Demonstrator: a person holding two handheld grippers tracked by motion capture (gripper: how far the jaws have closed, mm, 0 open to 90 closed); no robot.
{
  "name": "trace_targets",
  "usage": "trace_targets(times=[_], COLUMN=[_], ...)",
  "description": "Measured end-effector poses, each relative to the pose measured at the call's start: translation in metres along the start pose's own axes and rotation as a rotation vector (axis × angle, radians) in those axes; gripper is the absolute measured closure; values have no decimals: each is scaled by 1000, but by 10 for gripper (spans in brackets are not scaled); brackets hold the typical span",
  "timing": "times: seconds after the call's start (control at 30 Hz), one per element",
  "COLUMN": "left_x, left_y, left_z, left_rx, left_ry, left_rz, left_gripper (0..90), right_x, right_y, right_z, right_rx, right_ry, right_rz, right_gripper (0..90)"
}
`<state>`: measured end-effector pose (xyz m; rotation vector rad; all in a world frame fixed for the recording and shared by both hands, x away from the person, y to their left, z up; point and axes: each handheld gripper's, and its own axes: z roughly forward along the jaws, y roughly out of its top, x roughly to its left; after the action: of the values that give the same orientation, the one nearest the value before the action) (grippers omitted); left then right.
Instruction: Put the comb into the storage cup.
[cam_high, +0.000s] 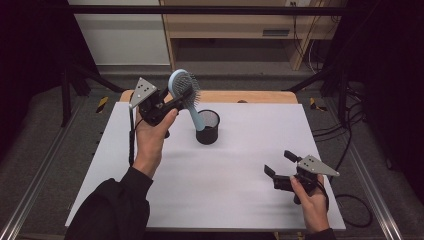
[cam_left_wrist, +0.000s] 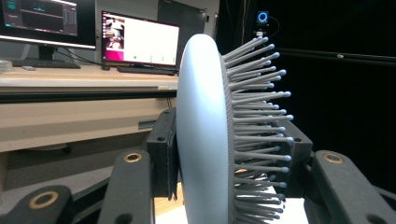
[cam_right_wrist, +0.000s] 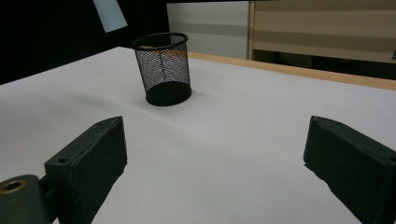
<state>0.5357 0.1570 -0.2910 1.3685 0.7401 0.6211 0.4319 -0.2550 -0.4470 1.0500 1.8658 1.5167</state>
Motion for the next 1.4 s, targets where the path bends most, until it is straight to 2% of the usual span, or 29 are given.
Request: trace_targets(times=[0.2,0.33,1.0,1.4], left_x=[4,4,6,4], left_y=[5,8,7,9], left_z=[3,5,20,21], left_rx=[-12,-39,-39,-49], left_ry=[5,4,12,12], left_rz=[-1,3,5,7], left_gripper=[513,513,512,511], right_x=[0,0,1,6], right_y=[0,0,2,5], right_z=[0,0,3,7], right_rx=[1,-1,-11,-15], right_ry=[1,3,3,15], right_rz=[1,2,0,-21], right_gripper=[60,59,56,50])
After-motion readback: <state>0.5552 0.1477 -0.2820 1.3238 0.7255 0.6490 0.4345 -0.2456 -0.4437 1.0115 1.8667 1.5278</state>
